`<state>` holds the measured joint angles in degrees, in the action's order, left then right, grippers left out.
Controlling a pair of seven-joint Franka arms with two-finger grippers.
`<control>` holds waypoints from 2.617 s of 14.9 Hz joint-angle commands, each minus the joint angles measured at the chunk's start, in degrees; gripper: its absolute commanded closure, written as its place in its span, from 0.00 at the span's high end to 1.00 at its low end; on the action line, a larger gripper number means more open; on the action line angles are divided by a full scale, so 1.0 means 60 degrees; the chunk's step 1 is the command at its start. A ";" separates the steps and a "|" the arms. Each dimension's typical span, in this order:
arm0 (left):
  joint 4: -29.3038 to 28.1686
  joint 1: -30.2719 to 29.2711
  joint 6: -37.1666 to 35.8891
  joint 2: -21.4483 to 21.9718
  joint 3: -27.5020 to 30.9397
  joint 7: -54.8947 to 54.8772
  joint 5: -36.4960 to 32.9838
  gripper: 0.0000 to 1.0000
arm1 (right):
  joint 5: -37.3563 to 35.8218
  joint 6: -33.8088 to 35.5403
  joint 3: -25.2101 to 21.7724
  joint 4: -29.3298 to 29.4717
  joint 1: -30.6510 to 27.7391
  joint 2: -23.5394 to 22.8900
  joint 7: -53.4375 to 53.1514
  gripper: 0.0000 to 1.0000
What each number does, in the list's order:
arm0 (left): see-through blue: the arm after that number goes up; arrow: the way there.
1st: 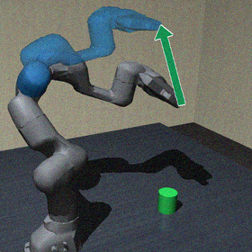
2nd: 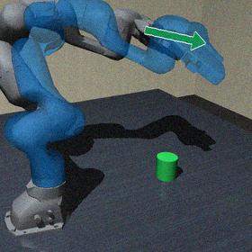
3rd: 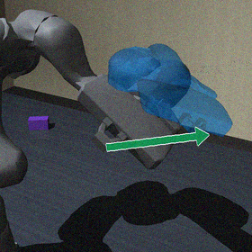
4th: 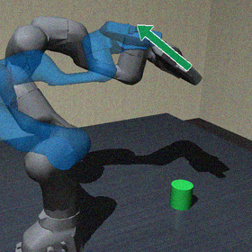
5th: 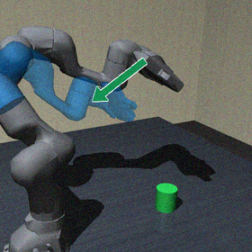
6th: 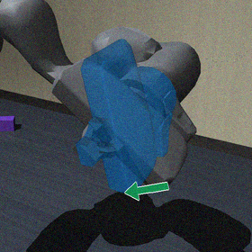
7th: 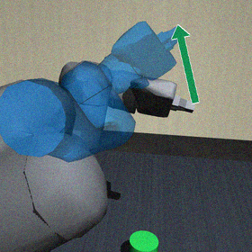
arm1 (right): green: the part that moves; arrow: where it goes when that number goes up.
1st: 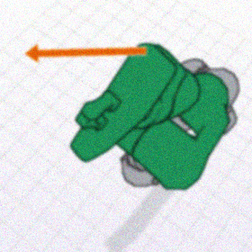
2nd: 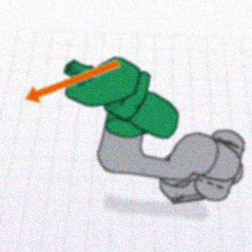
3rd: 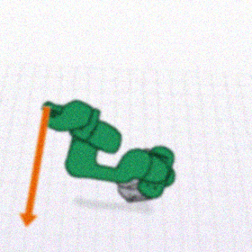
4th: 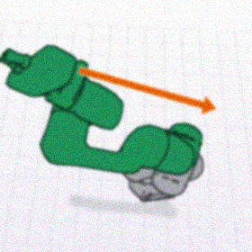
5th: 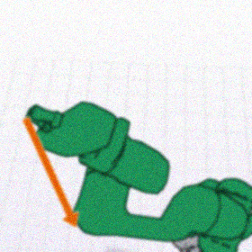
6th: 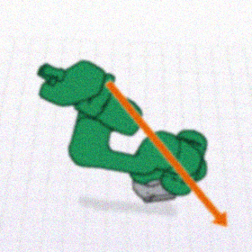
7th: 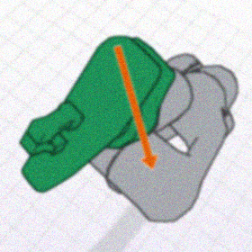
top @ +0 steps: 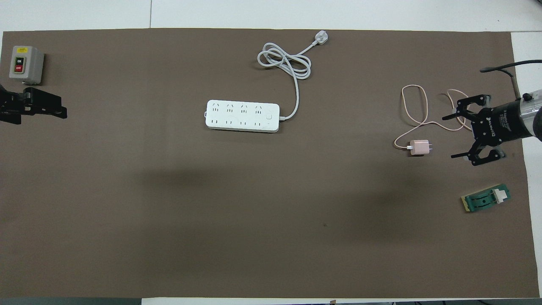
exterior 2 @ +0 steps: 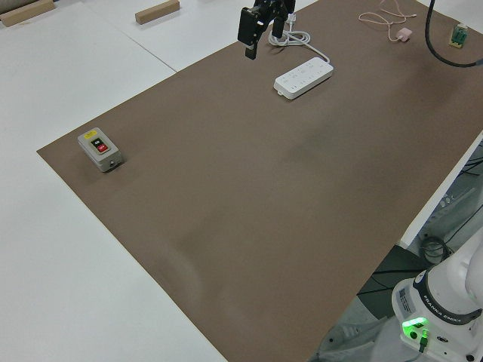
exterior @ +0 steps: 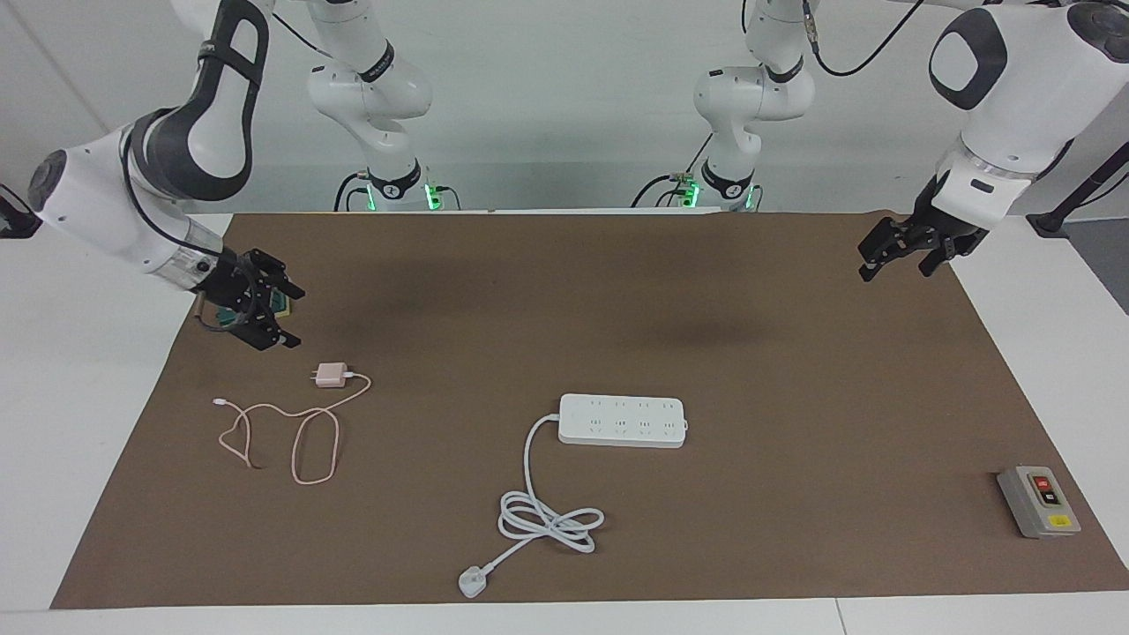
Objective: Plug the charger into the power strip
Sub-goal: 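Grasp the power strip end with the left gripper while the right gripper grasps the charger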
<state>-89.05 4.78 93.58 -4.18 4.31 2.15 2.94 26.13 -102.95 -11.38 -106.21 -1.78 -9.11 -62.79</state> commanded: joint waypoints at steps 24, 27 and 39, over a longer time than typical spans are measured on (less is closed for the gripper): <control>0.0824 -0.1030 -0.1329 -0.1016 0.0029 0.0230 0.5335 1.00 | 0.1899 -0.1634 0.0021 -0.1429 -0.0729 -0.1688 0.4400 1.00; 0.0809 -0.1046 -0.1314 -0.1017 0.0029 -0.0561 0.5735 1.00 | 0.2162 -0.1738 0.0021 -0.1400 -0.0817 -0.1909 0.4473 1.00; 0.0077 -0.1237 -0.1007 -0.1353 0.0014 -0.1836 0.9483 1.00 | 0.2529 -0.2104 0.0021 -0.1385 -0.0788 -0.2114 0.4575 1.00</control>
<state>-87.22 -2.83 86.75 -10.74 4.38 -5.36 55.71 39.68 -114.29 -11.67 -114.47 -5.86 -21.35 -37.38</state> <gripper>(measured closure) 0.000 0.000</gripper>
